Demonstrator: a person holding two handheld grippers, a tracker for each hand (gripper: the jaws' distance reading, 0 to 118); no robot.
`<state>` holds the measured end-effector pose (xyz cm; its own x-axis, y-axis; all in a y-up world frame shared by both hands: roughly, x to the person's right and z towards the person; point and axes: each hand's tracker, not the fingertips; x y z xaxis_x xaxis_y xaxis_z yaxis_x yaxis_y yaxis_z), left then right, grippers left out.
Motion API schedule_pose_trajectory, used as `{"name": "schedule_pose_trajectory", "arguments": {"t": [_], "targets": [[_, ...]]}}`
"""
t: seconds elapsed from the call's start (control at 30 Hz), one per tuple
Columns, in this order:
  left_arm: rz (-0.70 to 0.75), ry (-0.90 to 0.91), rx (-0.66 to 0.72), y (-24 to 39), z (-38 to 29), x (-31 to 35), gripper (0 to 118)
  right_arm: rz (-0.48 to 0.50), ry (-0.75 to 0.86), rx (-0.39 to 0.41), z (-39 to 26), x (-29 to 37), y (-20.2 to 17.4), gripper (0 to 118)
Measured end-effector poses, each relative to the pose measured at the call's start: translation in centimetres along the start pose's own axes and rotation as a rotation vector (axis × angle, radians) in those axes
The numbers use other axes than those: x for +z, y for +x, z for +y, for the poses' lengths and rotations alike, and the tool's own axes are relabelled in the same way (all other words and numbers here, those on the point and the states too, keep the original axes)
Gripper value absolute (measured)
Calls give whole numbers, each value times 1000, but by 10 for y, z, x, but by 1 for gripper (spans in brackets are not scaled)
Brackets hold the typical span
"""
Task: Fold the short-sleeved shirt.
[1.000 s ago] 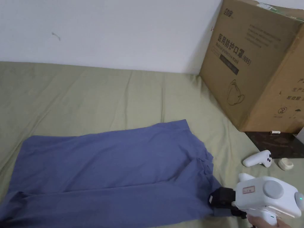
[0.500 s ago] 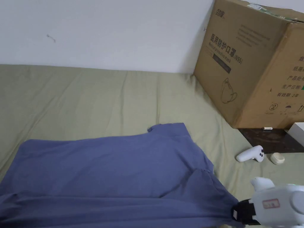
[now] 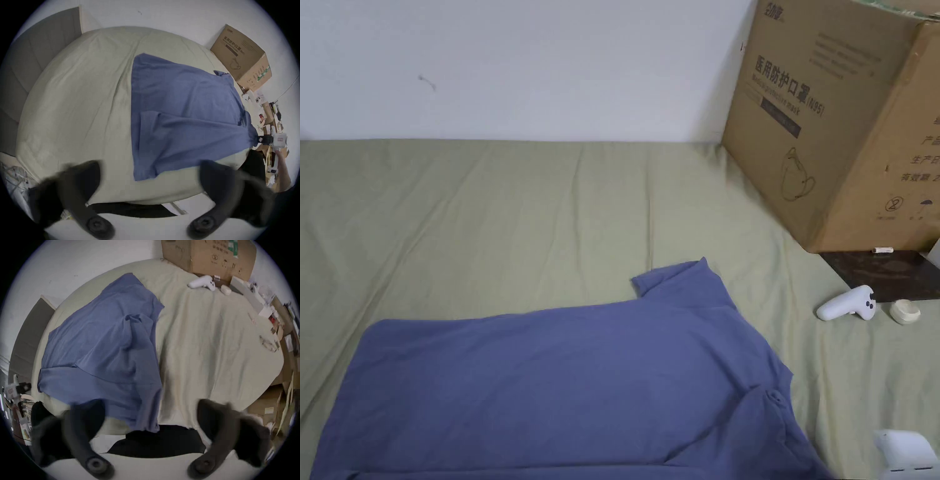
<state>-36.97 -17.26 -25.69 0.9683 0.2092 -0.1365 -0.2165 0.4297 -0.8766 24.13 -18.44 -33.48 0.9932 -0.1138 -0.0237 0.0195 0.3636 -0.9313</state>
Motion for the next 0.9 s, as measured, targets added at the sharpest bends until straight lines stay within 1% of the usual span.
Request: {"name": "schedule_pose_trajectory", "arguments": {"t": [0.03, 0.07, 0.13, 0.23, 0.27, 0.3, 0.33, 0.37, 0.4, 0.43, 0.47, 0.57, 0.67, 0.77, 0.8, 0.83, 0.87, 0.9], "targets": [[-37, 56, 13, 0, 1, 9, 112, -6, 62, 4, 5, 9, -4, 118], [-41, 52, 27, 2, 5, 10, 113, 9, 86, 4, 11, 14, -10, 118], [-56, 123, 22, 18, 19, 21, 113, 30, 151, -2, 23, 15, -14, 118], [-58, 168, 27, 38, 44, 25, 113, 84, 208, 10, 48, 21, -35, 118], [-64, 166, 28, 43, 52, 23, 112, 109, 215, 35, 57, 24, -51, 115], [-90, 159, 24, 47, 60, 21, 106, 122, 233, 44, 65, 24, -59, 107], [-108, 188, 9, 52, 65, 19, 82, 134, 254, 57, 74, 24, -68, 82], [-107, 231, -7, 68, 77, 26, 51, 139, 278, 66, 82, 24, -74, 48], [-68, 239, -35, 75, 85, 21, 16, 143, 301, 77, 83, 28, -89, 12], [-29, 241, -59, 81, 92, 12, 2, 134, 301, 90, 91, 24, -97, 2], [5, 246, -75, 84, 96, 5, 1, 139, 313, 95, 98, 21, -102, 2], [-66, 214, -50, 76, 121, -18, 1, 170, 322, 126, 122, 2, -108, 0], [-53, 191, -14, 56, 160, -39, 2, 182, 324, 159, 135, -5, -113, 0], [-13, 201, 13, 30, 205, -66, 2, 156, 310, 175, 144, -13, -113, 0], [-20, 210, 33, 20, 219, -75, 2, 158, 299, 178, 145, -15, -113, 0], [-18, 208, 66, 13, 233, -85, 17, 162, 288, 168, 146, -19, -110, 0], [-3, 191, 87, 5, 247, -97, 47, 166, 277, 154, 147, -22, -106, 0], [4, 165, 89, 3, 257, -105, 92, 166, 265, 137, 148, -25, -103, 0]]}}
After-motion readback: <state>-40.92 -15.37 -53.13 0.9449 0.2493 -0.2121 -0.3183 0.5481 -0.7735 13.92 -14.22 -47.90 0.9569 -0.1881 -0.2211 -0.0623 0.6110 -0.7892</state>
